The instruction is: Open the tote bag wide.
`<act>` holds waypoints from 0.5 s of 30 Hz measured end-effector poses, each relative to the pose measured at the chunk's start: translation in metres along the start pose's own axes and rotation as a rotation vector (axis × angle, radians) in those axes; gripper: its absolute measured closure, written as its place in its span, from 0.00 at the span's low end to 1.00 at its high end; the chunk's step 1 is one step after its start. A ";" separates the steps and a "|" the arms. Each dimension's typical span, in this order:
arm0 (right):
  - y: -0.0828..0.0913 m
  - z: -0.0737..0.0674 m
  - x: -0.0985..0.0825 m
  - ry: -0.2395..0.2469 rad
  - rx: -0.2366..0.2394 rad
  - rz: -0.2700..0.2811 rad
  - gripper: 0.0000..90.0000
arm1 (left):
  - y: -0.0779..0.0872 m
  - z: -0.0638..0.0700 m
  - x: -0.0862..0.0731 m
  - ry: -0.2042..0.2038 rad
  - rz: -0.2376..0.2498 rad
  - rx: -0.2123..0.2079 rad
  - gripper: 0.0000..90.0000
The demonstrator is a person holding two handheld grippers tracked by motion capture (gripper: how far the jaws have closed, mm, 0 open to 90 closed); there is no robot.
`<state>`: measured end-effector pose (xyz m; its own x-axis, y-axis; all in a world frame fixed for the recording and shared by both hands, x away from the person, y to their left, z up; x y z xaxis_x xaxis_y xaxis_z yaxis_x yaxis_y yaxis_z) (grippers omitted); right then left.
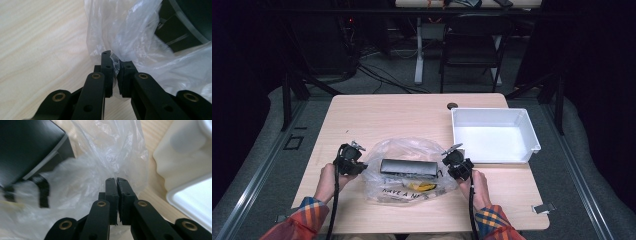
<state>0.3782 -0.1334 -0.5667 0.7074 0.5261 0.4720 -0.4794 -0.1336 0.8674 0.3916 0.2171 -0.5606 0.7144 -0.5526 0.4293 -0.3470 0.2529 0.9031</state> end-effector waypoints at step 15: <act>-0.003 -0.001 -0.007 0.011 0.005 -0.040 0.99 | -0.005 -0.009 -0.015 -0.070 -0.101 0.109 0.98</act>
<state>0.3742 -0.1355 -0.5731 0.7200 0.5406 0.4351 -0.4484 -0.1162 0.8863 0.3884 0.2314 -0.5709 0.7062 -0.6260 0.3308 -0.3417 0.1079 0.9336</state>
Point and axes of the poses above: each handheld gripper's, and its own axes: y roughly backward along the jaws, x roughly out of its top, z roughly to its right, the point moved 2 cm from there along -y, roughly forward along the jaws
